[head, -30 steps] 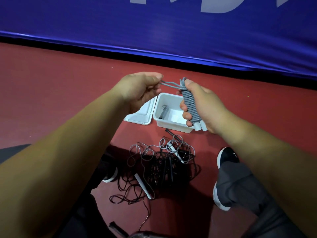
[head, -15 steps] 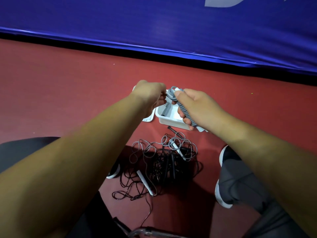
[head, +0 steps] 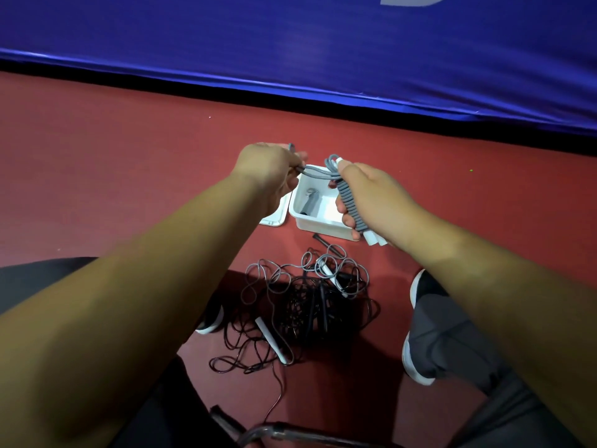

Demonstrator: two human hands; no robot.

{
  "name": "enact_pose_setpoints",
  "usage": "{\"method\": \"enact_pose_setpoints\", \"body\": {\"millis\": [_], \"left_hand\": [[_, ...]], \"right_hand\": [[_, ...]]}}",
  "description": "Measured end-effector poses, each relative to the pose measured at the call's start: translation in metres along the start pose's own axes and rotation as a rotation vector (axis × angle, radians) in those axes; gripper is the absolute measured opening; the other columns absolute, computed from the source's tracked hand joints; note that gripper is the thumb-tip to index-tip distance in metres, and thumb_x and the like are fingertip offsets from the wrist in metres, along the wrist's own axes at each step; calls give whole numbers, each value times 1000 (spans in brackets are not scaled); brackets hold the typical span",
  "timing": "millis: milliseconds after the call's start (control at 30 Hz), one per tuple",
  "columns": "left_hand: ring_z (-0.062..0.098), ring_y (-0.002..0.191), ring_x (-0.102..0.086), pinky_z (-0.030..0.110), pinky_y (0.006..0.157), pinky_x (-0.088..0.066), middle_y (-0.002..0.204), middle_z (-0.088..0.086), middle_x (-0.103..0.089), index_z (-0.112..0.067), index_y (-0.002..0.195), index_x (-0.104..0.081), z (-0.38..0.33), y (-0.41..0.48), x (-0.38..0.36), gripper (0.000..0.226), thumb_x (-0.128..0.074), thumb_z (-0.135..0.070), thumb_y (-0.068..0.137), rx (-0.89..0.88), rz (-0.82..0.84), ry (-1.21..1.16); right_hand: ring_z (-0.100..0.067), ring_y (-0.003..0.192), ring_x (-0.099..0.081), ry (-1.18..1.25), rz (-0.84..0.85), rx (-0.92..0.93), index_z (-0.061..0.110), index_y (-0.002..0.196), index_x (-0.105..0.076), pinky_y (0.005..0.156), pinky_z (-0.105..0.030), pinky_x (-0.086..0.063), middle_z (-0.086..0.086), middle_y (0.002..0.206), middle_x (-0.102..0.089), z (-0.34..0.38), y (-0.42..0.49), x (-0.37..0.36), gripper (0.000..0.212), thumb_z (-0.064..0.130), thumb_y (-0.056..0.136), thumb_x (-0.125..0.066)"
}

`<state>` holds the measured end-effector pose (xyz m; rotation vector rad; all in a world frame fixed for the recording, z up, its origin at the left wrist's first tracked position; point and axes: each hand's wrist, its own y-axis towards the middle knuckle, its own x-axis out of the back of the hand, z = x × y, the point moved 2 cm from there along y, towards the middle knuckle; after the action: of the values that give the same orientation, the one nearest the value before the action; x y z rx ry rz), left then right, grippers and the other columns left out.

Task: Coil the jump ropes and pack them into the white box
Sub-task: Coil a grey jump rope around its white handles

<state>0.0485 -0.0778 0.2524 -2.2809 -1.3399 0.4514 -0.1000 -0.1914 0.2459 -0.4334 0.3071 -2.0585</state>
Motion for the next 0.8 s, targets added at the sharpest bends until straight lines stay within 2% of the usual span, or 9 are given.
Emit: {"method": "enact_pose_setpoints", "body": {"millis": [100,233,333,400,500,667,800], "left_hand": [[12,73,-67,24,55,-46,102,10,-80,-15,99,-65,3,7,0,8,-64,-7,101,-59,-11,81],[9,68,-62,25,57,-47,91,4,-78,-18,93,-69,6,5,-2,13,-63,-16,104,-170,-5,230],[4,62,-62,20,58,-51,83,-1,-74,-17,92,-74,6,1,-5,17,-63,-14,104,-247,31,333],[4,61,-63,20,60,-52,80,1,-72,-15,91,-76,5,-1,-6,17,-64,-11,103,-244,72,332],[10,67,-65,20,61,-53,87,9,-73,-13,94,-76,2,-5,-6,11,-68,-8,101,-218,135,296],[12,58,-65,23,53,-51,81,8,-75,-12,96,-72,-1,-8,-5,7,-75,-5,95,-179,160,249],[13,59,-64,23,54,-53,79,10,-74,-8,94,-72,0,-9,-4,5,-74,-3,95,-150,173,221]], "right_hand": [[-24,57,-55,15,-20,-18,19,108,-66,56,-42,-49,-9,77,-62,-1,2,-1,41,57,106,-49],[-24,56,-54,58,-45,-52,18,104,-66,57,-43,-49,-9,76,-61,0,5,0,42,57,106,-50],[-25,53,-55,99,-63,-78,16,105,-67,54,-40,-50,-10,77,-61,0,7,2,44,58,105,-51],[-25,52,-55,119,-66,-93,16,108,-67,53,-38,-51,-11,80,-61,-1,7,3,43,56,107,-50],[-25,52,-54,139,-57,-95,20,103,-66,53,-37,-51,-13,82,-61,0,6,4,38,55,106,-51],[-25,54,-53,148,-5,-55,24,102,-66,53,-38,-50,-11,79,-62,3,2,0,32,53,107,-52],[-26,55,-53,135,5,-33,24,104,-67,53,-39,-49,-11,79,-63,4,0,-3,34,54,107,-52]]}}
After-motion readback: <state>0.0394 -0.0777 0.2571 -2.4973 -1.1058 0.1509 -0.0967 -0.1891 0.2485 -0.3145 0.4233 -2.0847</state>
